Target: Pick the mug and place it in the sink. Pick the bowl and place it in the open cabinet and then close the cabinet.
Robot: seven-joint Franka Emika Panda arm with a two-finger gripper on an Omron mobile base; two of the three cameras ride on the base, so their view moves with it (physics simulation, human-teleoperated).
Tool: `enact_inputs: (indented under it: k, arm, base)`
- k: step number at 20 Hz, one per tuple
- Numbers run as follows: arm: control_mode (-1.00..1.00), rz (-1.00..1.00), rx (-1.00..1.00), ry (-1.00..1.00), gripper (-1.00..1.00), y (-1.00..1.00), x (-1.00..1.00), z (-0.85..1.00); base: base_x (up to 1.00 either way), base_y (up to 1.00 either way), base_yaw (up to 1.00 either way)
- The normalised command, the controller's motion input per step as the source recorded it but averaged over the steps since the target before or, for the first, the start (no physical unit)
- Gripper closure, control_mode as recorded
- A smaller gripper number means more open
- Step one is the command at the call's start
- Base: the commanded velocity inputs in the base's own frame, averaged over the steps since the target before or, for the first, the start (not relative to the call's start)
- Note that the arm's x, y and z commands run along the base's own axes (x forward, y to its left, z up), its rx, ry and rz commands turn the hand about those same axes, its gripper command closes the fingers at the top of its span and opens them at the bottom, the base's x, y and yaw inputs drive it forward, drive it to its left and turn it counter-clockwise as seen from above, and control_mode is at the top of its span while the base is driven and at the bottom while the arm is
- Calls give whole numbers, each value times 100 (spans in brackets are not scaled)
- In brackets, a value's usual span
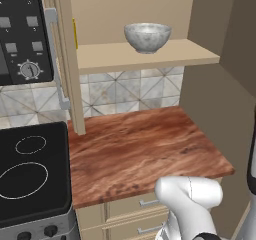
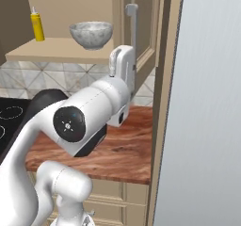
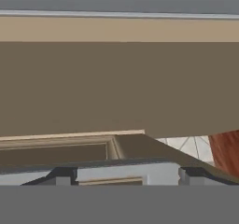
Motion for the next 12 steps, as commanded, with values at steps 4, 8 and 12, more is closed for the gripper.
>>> enact_inputs:
  k: [4, 8, 12]
  arm:
    - [-100, 6, 0, 2, -100, 33, 73, -24]
    - [-100, 6, 0, 6, -100, 33, 83, -26]
    - [-100, 6, 0, 7, -100, 30, 85, -24]
  base:
    - [0, 0, 0]
    - [0, 0, 0]
    - [0, 0, 0]
